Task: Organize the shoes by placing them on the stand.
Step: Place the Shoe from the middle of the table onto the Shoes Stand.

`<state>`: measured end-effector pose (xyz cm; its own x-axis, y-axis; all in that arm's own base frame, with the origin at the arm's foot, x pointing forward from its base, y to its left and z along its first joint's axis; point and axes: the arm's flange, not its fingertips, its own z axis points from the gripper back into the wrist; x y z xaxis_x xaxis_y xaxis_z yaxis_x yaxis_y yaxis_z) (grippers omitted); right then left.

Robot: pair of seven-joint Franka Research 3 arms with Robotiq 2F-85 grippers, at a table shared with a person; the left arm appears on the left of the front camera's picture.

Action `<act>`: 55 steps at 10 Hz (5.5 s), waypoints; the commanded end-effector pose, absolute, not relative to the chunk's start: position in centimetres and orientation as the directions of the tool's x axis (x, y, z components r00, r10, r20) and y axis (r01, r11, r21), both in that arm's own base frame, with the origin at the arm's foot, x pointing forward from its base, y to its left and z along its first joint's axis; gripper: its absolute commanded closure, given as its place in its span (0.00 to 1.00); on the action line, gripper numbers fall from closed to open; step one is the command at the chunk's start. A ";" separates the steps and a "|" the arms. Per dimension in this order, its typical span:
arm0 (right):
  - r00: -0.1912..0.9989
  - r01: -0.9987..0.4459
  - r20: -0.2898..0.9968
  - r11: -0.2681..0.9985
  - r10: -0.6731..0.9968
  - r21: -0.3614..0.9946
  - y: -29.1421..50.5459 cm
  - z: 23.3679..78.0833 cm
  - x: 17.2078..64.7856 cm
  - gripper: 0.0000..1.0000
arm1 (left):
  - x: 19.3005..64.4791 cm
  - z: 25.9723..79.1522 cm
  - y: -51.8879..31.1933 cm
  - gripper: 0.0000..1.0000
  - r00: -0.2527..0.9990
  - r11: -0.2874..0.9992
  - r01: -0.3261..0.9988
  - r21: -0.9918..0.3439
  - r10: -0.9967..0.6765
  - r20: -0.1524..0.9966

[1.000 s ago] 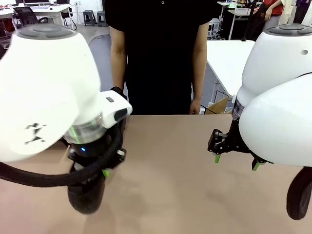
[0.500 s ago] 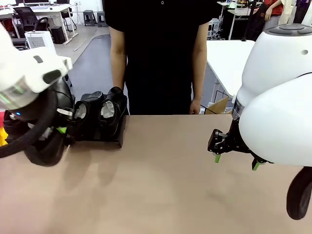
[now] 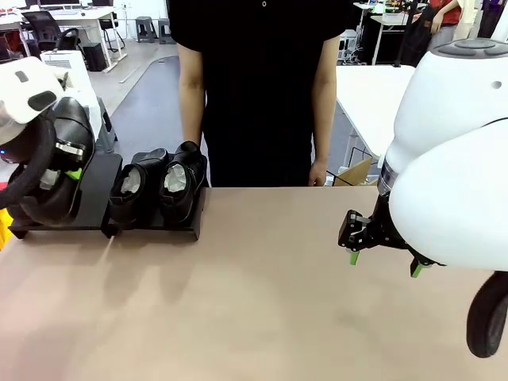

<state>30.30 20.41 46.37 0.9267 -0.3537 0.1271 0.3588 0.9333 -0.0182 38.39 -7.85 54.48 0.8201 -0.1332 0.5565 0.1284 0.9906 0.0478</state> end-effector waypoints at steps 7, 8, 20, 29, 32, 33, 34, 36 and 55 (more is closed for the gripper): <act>0.935 0.338 0.126 0.941 -0.333 -0.024 20.2 46.9 30.7 0.00 | 43.1 53.2 -6.4 1.00 0.847 0.974 0.177 0.143 -0.225 0.482; 0.935 0.338 0.126 0.941 -0.333 -0.024 20.2 46.9 30.7 0.00 | 44.9 52.7 -5.6 1.00 0.858 0.976 0.179 0.120 -0.215 0.467; 0.935 0.338 0.126 0.941 -0.333 -0.024 20.2 46.9 30.7 0.00 | 54.6 45.9 -3.3 1.00 0.897 0.990 0.140 0.004 -0.129 0.422; 0.935 0.338 0.126 0.941 -0.333 -0.024 20.2 46.9 30.7 0.00 | 54.3 44.2 -3.2 0.91 0.911 0.996 0.085 0.016 -0.084 0.404; 0.935 0.338 0.126 0.941 -0.333 -0.024 20.2 46.9 30.7 0.00 | 54.3 43.9 -3.0 0.34 0.905 0.997 0.076 0.022 -0.078 0.418; 0.935 0.338 0.126 0.941 -0.333 -0.024 20.2 46.9 30.7 0.00 | 54.3 44.0 -2.9 0.15 0.902 0.997 0.077 0.032 -0.083 0.423; 0.935 0.338 0.126 0.941 -0.333 -0.024 20.2 46.9 30.7 0.00 | 54.2 44.4 -2.7 0.00 0.897 0.997 0.067 0.041 -0.078 0.435; 0.935 0.338 0.126 0.941 -0.333 -0.024 20.2 46.9 30.7 0.00 | 53.4 45.7 -2.7 0.00 0.897 0.996 0.053 0.079 -0.082 0.435; 0.935 0.338 0.126 0.941 -0.333 -0.024 20.2 46.9 30.7 0.00 | 50.6 49.5 -2.9 0.00 0.890 0.992 0.080 0.094 -0.113 0.441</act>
<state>30.27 20.39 46.43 0.9267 -0.3534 0.1280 0.3585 0.9334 -0.0183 50.47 -2.95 49.30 0.8924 -0.1139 0.4366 0.0808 0.9923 0.0936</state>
